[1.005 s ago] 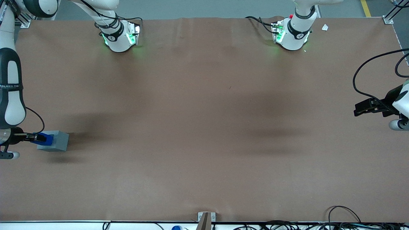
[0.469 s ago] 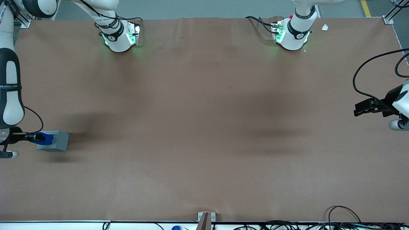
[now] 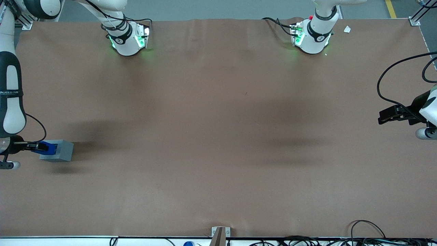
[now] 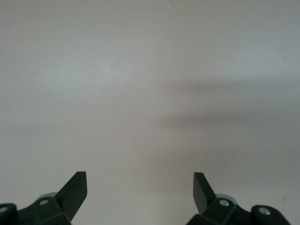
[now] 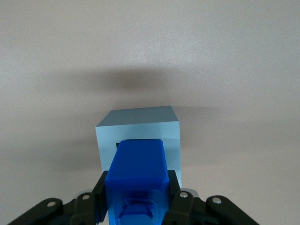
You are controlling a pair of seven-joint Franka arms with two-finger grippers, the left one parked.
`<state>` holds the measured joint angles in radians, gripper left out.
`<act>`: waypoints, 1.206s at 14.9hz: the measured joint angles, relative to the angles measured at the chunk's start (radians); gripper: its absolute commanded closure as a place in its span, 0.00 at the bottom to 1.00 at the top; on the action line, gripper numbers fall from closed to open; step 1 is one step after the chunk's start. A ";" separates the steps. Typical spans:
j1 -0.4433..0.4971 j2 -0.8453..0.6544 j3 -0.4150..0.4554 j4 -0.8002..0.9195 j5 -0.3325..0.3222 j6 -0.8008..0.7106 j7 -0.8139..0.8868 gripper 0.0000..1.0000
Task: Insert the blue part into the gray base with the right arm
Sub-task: 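Lower the blue block into the gray base opening with the right gripper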
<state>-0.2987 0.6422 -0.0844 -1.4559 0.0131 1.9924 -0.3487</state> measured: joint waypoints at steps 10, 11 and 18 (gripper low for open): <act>0.000 0.003 0.002 0.000 0.000 -0.004 -0.028 0.99; 0.000 0.004 0.002 0.000 0.000 -0.004 -0.028 0.99; 0.000 0.005 0.002 0.000 0.000 -0.006 -0.028 0.99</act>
<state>-0.2986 0.6472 -0.0822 -1.4556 0.0131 1.9867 -0.3771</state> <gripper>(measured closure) 0.489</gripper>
